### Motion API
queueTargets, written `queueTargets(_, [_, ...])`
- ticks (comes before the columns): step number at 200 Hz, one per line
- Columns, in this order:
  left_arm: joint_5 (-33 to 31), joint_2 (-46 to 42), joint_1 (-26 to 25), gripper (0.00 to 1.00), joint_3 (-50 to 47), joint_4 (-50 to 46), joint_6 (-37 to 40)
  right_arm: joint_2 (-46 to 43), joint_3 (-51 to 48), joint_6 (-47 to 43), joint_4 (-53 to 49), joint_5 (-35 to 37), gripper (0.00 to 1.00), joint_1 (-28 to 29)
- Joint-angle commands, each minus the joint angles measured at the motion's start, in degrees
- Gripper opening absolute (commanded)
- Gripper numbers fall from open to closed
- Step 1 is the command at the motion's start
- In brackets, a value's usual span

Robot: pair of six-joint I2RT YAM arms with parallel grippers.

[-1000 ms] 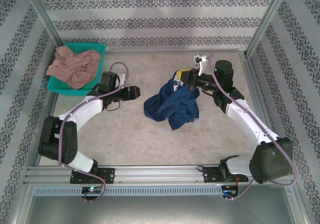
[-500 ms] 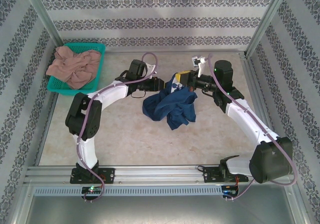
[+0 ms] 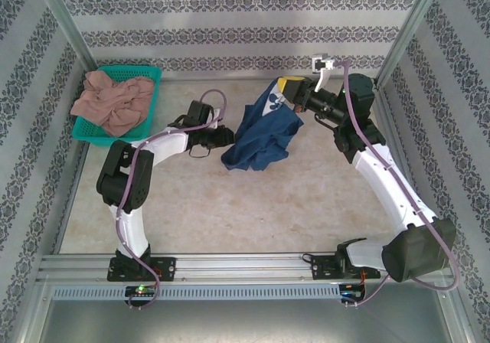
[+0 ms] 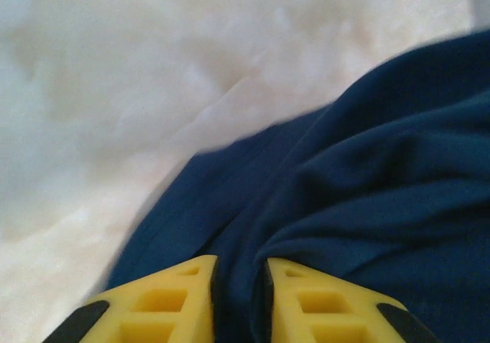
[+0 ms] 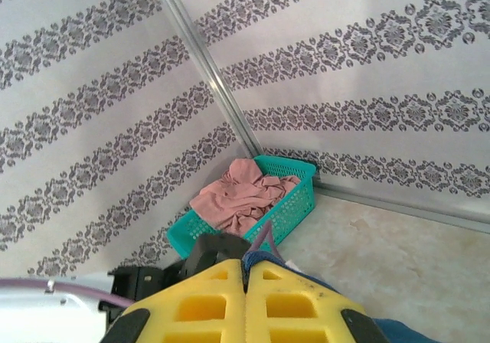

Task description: Fold the inside-out t-shirt

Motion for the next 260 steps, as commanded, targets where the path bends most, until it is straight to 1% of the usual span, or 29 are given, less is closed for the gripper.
queueTargets(1, [-7.4, -4.07, 0.27, 0.29, -3.96, -5.9, 5.22, -0.42, -1.2, 2.69, 6.1, 1.33, 0.0, -0.06])
queueTargets(20, [-11.52, -7.47, 0.76, 0.33, -6.71, -6.87, 6.49, 0.36, -1.44, 1.79, 6.33, -1.85, 0.0, -0.79])
queueTargets(31, [-12.57, -10.1, 0.97, 0.41, -8.0, -6.32, 6.22, 1.23, -0.61, 1.34, 5.75, -4.31, 0.0, -1.16])
queueTargets(43, [-12.36, -13.68, 1.04, 0.49, -9.58, -3.83, 5.77, 2.16, 0.08, 1.07, 5.48, -6.78, 0.0, -1.39])
queueTargets(57, [-8.58, -17.62, 0.97, 0.58, -10.98, 0.78, 5.04, 3.1, 0.84, 0.5, 5.24, -9.84, 0.0, -1.33])
queueTargets(68, [-3.13, -19.54, 0.56, 0.62, -11.42, 5.16, 4.72, 3.54, 1.37, -0.09, 4.65, -11.41, 0.0, -1.17])
queueTargets(88, [4.03, -20.84, -1.68, 0.69, -9.57, 9.57, 6.37, 4.05, 2.32, -1.01, 3.34, -12.01, 0.0, -0.75])
queueTargets(100, [5.73, -20.32, -3.7, 0.72, -6.73, 8.72, 9.1, 4.12, 3.29, -1.07, 2.39, -11.36, 0.0, -0.38])
queueTargets(115, [5.75, -18.71, -5.98, 0.75, -2.32, 7.17, 12.65, 4.3, 4.71, -0.85, 1.59, -10.68, 0.0, 0.55])
queueTargets(137, [6.29, -15.31, -7.23, 0.74, 3.25, 6.82, 14.54, 4.6, 6.97, 0.26, 0.47, -9.28, 0.0, 1.62])
queueTargets(150, [6.11, -13.5, -7.27, 0.71, 5.6, 7.93, 14.3, 4.62, 7.79, 1.54, -0.02, -8.47, 0.0, 1.64])
queueTargets(157, [5.95, -12.61, -7.27, 0.67, 7.05, 8.61, 13.98, 4.66, 8.02, 1.9, -0.23, -8.34, 0.0, 1.64])
queueTargets(164, [5.6, -11.81, -7.27, 0.6, 8.83, 8.53, 13.63, 4.58, 8.11, 2.14, -0.5, -8.25, 0.0, 1.75])
queueTargets(176, [4.27, -10.87, -7.08, 0.44, 12.32, 6.73, 13.65, 4.25, 8.32, 2.5, -2.09, -6.58, 0.0, 1.39])
queueTargets(186, [3.51, -11.15, -6.62, 0.33, 14.72, 4.58, 14.22, 3.99, 8.83, 2.45, -4.33, -5.0, 0.0, 0.68])
queueTargets(197, [3.5, -12.63, -5.55, 0.23, 15.89, 3.86, 14.09, 3.54, 9.78, 2.21, -8.07, -2.21, 0.0, -0.62])
queueTargets(209, [4.59, -15.45, -3.99, 0.14, 16.01, 5.7, 12.45, 3.13, 11.43, 0.03, -14.04, 1.8, 0.0, -1.08])
queueTargets(216, [4.95, -17.4, -3.19, 0.11, 15.59, 7.49, 10.91, 3.08, 12.59, -1.86, -17.51, 4.76, 0.0, -0.79])
queueTargets(224, [5.0, -19.54, -2.47, 0.08, 14.66, 10.13, 8.87, 3.08, 13.32, -3.4, -19.07, 6.66, 0.0, -0.26])
queueTargets(244, [5.48, -23.83, -1.32, 0.04, 10.99, 15.98, 3.54, 3.33, 13.68, -3.39, -17.62, 7.29, 0.0, 0.82])
queueTargets(260, [4.1, -26.65, -0.57, 0.0, 8.65, 16.48, 3.52, 3.48, 14.8, -4.62, -17.72, 8.43, 0.0, 2.23])
